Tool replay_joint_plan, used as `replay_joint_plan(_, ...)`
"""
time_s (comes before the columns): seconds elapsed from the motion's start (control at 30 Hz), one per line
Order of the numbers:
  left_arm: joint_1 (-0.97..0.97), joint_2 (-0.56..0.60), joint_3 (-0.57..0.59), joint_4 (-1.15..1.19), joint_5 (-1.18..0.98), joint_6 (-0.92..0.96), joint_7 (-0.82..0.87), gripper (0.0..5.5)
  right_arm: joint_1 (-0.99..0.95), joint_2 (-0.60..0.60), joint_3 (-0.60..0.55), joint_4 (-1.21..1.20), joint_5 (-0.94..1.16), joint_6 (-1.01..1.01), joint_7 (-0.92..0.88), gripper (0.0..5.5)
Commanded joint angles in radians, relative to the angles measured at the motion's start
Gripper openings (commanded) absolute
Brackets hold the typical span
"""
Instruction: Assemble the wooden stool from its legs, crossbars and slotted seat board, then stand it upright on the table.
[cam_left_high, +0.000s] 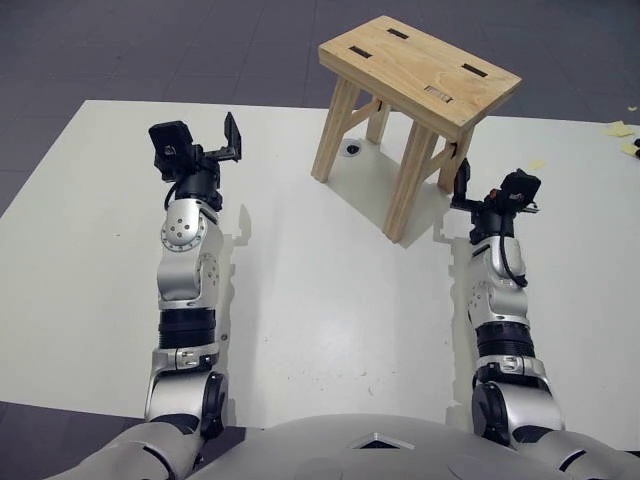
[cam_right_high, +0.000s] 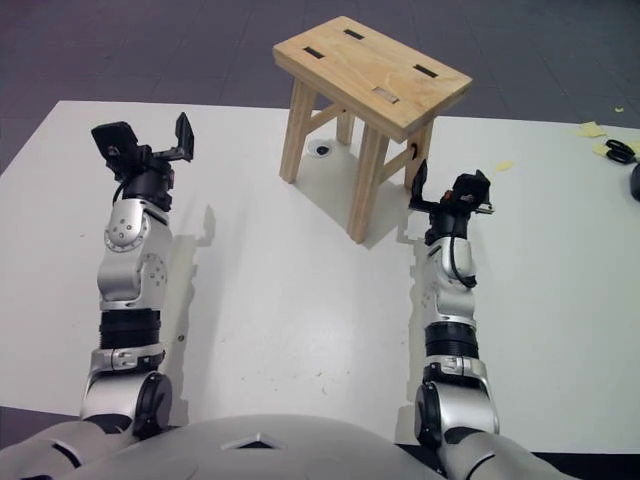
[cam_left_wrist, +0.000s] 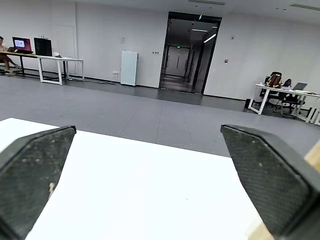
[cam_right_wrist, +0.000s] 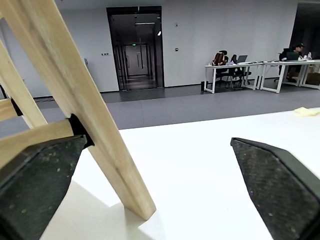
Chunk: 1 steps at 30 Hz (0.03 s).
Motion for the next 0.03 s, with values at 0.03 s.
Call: replay_joint_plan(0.03, -0.074, 0.047, 0.025, 0.031, -0.004, -0.012, -0.051, 5.39, 0.021, 0.044, 0.002, -0.004, -0.027, -0.033, -0.025, 5.4)
